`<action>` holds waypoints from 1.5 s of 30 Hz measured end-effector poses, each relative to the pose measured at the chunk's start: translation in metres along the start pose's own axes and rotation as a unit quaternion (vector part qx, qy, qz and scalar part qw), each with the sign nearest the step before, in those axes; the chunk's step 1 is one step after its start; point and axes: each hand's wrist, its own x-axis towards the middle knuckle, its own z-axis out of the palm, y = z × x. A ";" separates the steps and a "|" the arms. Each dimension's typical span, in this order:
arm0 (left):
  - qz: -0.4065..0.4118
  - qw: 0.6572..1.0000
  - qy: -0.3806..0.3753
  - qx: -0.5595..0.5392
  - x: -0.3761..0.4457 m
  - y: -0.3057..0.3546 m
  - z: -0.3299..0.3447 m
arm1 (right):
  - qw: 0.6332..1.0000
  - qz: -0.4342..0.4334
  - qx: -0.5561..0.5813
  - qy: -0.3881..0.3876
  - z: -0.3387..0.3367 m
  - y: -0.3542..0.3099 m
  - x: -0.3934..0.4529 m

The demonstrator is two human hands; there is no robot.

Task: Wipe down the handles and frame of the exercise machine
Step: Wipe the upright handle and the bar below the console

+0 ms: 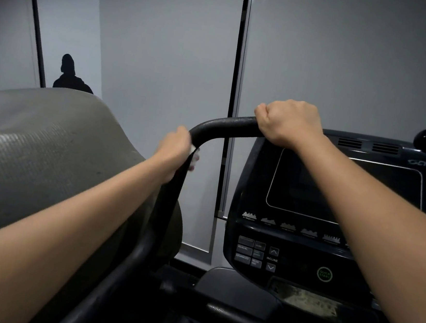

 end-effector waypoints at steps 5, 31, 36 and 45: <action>0.276 0.871 0.051 0.403 -0.008 0.047 0.038 | 1.000 0.004 0.003 -0.002 0.000 0.002 0.002; -0.033 0.997 0.058 0.041 -0.039 -0.052 -0.015 | 1.000 0.024 -0.001 0.005 -0.002 -0.006 -0.003; 0.244 0.904 0.072 0.342 -0.004 0.017 0.013 | 1.000 0.025 0.003 0.003 -0.002 -0.003 -0.002; 0.541 0.627 0.135 0.544 -0.002 -0.025 0.022 | 1.000 0.022 0.005 0.018 -0.002 -0.001 -0.004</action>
